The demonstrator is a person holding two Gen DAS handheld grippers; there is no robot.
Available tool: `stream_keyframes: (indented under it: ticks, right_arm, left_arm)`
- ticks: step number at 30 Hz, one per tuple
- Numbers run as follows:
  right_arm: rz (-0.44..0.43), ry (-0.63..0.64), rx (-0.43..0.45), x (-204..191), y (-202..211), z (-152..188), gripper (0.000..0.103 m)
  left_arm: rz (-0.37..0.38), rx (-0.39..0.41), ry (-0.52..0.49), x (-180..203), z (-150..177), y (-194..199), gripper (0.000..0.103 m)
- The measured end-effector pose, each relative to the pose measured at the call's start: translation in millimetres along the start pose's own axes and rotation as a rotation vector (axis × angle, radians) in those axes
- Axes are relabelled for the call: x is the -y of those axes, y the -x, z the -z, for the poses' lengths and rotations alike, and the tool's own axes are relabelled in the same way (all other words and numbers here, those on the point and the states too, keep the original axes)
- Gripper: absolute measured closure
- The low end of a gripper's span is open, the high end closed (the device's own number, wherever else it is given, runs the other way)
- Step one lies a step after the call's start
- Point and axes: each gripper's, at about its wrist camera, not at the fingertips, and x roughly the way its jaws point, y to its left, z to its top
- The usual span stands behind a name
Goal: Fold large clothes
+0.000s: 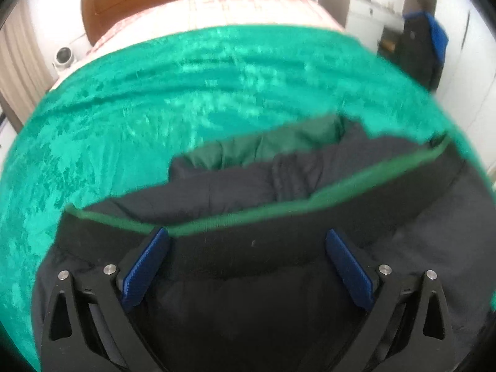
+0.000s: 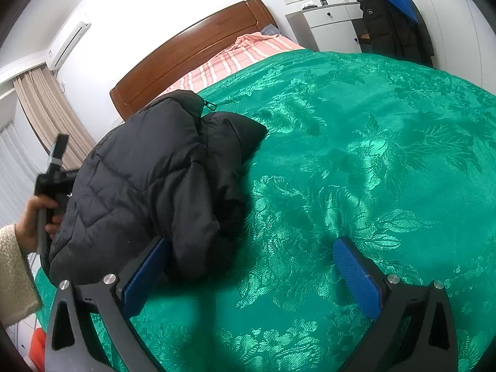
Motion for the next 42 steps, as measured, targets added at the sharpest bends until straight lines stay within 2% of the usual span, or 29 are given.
stream_keyframes:
  ticks: [3, 6, 8, 11, 14, 17, 21, 24, 27, 32, 42]
  right_arm:
    - [-0.001, 0.0, 0.0, 0.2, 0.1, 0.2, 0.0]
    - [-0.002, -0.001, 0.002, 0.3, 0.3, 0.2, 0.0]
    - [-0.009, -0.006, 0.004, 0.8, 0.4, 0.1, 0.0]
    - [-0.004, -0.001, 0.0, -0.1, -0.7, -0.3, 0.0]
    - [-0.005, -0.002, -0.001, -0.7, -1.2, -0.8, 0.0]
    - [-0.005, -0.002, -0.001, -0.8, -1.4, -1.3, 0.0]
    - [-0.004, -0.002, -0.001, -0.8, -1.5, -1.3, 0.0]
    - [-0.004, -0.002, -0.001, -0.7, -1.5, -1.2, 0.0]
    - [-0.005, -0.001, -0.001, -0.7, -1.5, -1.2, 0.0]
    - [-0.004, -0.001, -0.001, -1.3, -2.1, -1.2, 0.0]
    - [-0.006, -0.002, -0.001, -0.7, -1.8, -1.0, 0.0]
  left_arm:
    - [0.035, 0.018, 0.042, -1.5, -12.5, -0.7, 0.001]
    - [-0.041, -0.066, -0.023, 8.8, -7.4, -34.5, 0.0]
    - [-0.04, -0.061, -0.014, 7.3, -1.1, -43.5, 0.0]
    - [-0.038, -0.055, -0.014, 6.9, -2.1, -31.2, 0.002]
    - [0.006, -0.011, -0.042, 5.0, 8.6, 7.7, 0.002]
    - [0.03, 0.047, -0.094, 6.6, 40.8, 56.9, 0.002]
    - [0.021, 0.077, -0.151, 15.0, 109.5, 101.0, 0.002]
    - [-0.013, 0.071, -0.235, 36.7, 153.1, 97.8, 0.002]
    - [-0.054, 0.072, -0.296, 51.5, 173.1, 86.4, 0.002]
    - [-0.026, 0.074, -0.245, 43.9, 177.0, 79.0, 0.001]
    - [-0.054, 0.073, -0.291, 52.6, 184.1, 73.6, 0.001]
